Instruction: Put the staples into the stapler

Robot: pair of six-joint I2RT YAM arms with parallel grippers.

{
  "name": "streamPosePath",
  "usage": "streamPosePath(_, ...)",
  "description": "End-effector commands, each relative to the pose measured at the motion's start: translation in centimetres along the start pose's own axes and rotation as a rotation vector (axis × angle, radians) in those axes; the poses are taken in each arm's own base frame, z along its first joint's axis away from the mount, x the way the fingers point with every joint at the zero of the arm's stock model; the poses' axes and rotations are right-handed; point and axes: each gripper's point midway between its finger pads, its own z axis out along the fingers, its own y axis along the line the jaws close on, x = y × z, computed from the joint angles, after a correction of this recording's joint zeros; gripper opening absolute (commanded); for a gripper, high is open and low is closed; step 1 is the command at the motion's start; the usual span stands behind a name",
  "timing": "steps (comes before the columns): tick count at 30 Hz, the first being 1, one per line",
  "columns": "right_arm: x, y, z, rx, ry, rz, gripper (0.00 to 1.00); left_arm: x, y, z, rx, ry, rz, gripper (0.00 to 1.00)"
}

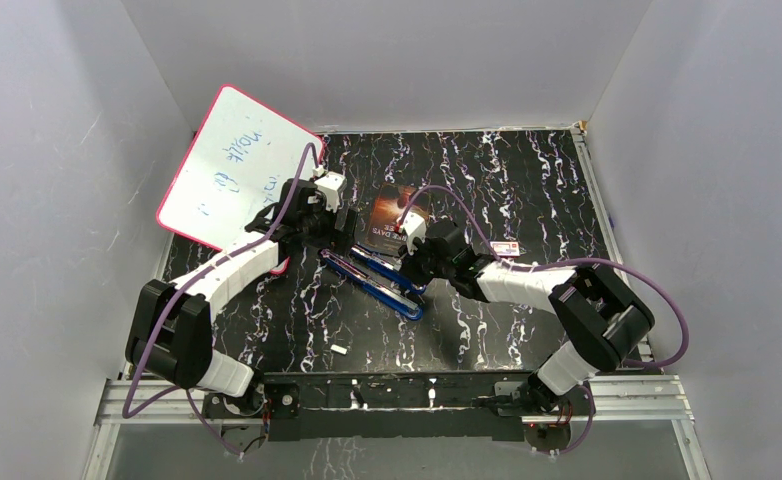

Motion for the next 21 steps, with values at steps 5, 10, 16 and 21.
streamPosePath(5, -0.61, -0.70, -0.12, 0.029, 0.024, -0.014, 0.00, -0.86, -0.28, -0.79, 0.003, -0.027, 0.018, 0.98)
streamPosePath(10, -0.19, -0.68, -0.22, 0.028, 0.054, -0.015, 0.00, -0.85, -0.24, -0.78, 0.001, -0.027, 0.018, 0.98)
streamPosePath(16, -0.48, -0.74, -0.26, 0.027, 0.068, -0.025, 0.00, -0.87, -0.25, -0.77, 0.002, -0.028, 0.019, 0.98)
streamPosePath(21, -0.99, -0.83, 0.03, 0.025, 0.078, -0.030, 0.00, -0.83, -0.23, -0.73, -0.001, -0.027, 0.020, 0.98)
